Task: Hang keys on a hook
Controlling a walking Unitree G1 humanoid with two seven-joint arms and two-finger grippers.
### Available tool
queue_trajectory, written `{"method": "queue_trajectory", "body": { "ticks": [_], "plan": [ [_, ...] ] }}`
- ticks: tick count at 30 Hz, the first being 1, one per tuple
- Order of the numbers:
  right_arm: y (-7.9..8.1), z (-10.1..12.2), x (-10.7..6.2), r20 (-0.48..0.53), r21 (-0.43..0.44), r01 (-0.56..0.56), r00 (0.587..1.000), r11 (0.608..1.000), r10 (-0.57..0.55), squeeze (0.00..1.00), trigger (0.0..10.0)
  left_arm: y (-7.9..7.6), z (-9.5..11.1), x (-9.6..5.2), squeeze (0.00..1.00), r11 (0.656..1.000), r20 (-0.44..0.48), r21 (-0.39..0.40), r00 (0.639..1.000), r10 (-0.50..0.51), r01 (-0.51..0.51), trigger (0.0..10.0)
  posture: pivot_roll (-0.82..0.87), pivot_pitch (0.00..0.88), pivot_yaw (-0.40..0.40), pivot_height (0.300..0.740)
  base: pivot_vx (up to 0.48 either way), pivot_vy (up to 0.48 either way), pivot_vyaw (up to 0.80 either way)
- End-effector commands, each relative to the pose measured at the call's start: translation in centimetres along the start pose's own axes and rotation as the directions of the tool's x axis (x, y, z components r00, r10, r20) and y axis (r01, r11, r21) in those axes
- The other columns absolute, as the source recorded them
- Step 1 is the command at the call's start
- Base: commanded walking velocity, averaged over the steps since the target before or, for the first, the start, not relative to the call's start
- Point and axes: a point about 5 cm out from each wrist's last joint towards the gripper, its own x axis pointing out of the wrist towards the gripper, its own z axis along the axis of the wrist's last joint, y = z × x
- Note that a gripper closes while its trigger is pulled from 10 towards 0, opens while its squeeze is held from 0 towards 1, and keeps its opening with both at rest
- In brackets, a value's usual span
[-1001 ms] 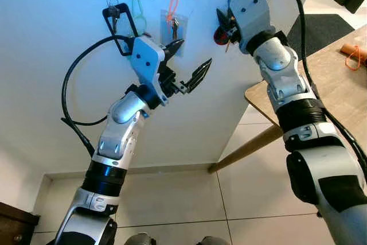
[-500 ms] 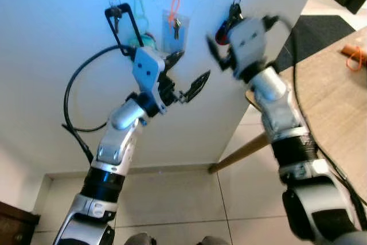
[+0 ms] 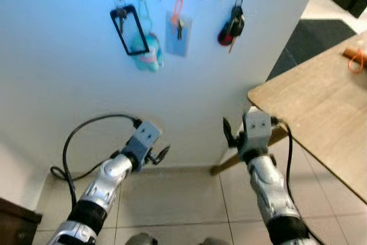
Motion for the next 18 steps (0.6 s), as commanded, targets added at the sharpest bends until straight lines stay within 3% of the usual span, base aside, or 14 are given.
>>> {"method": "queue_trajectory", "body": {
  "ticks": [1, 3, 5, 9, 11, 12, 13, 14, 16, 17, 18],
  "plan": [
    [-0.2, -1.1, -0.5, -0.040, 0.034, 0.030, 0.999, 0.999, -0.028, 0.00, 10.0, 0.4, -1.3, -0.3, 0.00, 0.999, -0.053, -0.020, 0.998, 0.042, -0.043, 10.0, 0.07, 0.064, 0.008, 0.740, 0.000, 0.000, 0.00],
    [-0.6, -4.8, -2.4, -0.194, 0.064, 0.080, 0.979, 0.995, -0.066, 0.00, 10.0, 0.3, -3.6, -0.8, 0.00, 0.990, -0.141, -0.097, 0.986, 0.087, -0.101, 10.0, 0.06, 0.065, 0.010, 0.740, 0.000, 0.000, 0.00],
    [-1.3, -7.9, -4.5, -0.342, 0.121, 0.154, 0.934, 0.981, -0.105, 0.00, 10.0, -0.2, -5.5, -1.4, 0.00, 0.973, -0.212, -0.178, 0.971, 0.106, -0.145, 10.0, 0.06, 0.064, 0.010, 0.740, 0.000, 0.000, 0.00],
    [-1.8, -9.9, -6.1, -0.435, 0.194, 0.219, 0.893, 0.956, -0.116, 0.00, 10.0, -0.4, -6.9, -1.8, 0.00, 0.950, -0.263, -0.245, 0.956, 0.127, -0.194, 10.0, 0.07, 0.064, 0.008, 0.740, 0.000, 0.000, 0.00],
    [-1.9, -11.7, -7.8, -0.535, 0.284, 0.281, 0.840, 0.917, -0.092, 0.00, 10.0, -0.9, -8.7, -2.6, 0.00, 0.929, -0.345, -0.287, 0.930, 0.129, -0.235, 10.0, 0.07, 0.060, 0.010, 0.740, 0.000, 0.000, 0.00],
    [-1.9, -11.7, -7.8, -0.535, 0.284, 0.281, 0.840, 0.917, -0.092, 0.00, 10.0, -0.9, -8.7, -2.6, 0.00, 0.929, -0.345, -0.287, 0.930, 0.129, -0.235, 10.0, 0.07, 0.060, 0.010, 0.740, 0.000, 0.000, 0.00],
    [-2.0, -12.8, -9.1, -0.590, 0.304, 0.314, 0.803, 0.900, -0.081, 0.00, 10.0, -1.2, -10.0, -3.4, 0.00, 0.925, -0.401, -0.286, 0.908, 0.121, -0.249, 10.0, 0.06, 0.057, 0.013, 0.740, 0.000, 0.000, 0.00],
    [-2.0, -13.1, -9.5, -0.604, 0.301, 0.319, 0.793, 0.899, -0.079, 0.00, 10.0, -1.3, -10.3, -3.6, 0.00, 0.925, -0.414, -0.285, 0.902, 0.119, -0.253, 10.0, 0.06, 0.057, 0.013, 0.740, 0.000, 0.000, 0.00],
    [-2.0, -13.1, -9.5, -0.604, 0.301, 0.319, 0.793, 0.899, -0.079, 0.00, 10.0, -1.3, -10.3, -3.6, 0.00, 0.925, -0.414, -0.285, 0.902, 0.119, -0.253, 10.0, 0.06, 0.057, 0.013, 0.740, 0.000, 0.000, 0.00],
    [-2.7, -14.1, -10.9, -0.657, 0.273, 0.378, 0.745, 0.885, -0.115, 0.00, 10.0, -1.6, -11.4, -4.3, 0.00, 0.904, -0.460, -0.320, 0.881, 0.113, -0.283, 10.0, 0.06, 0.052, 0.017, 0.740, 0.000, 0.000, 0.00],
    [-2.7, -14.1, -10.9, -0.657, 0.273, 0.378, 0.745, 0.885, -0.115, 0.00, 10.0, -1.6, -11.4, -4.3, 0.00, 0.904, -0.460, -0.320, 0.881, 0.113, -0.283, 10.0, 0.06, 0.052, 0.017, 0.740, 0.000, 0.000, 0.00]
  ]
}}
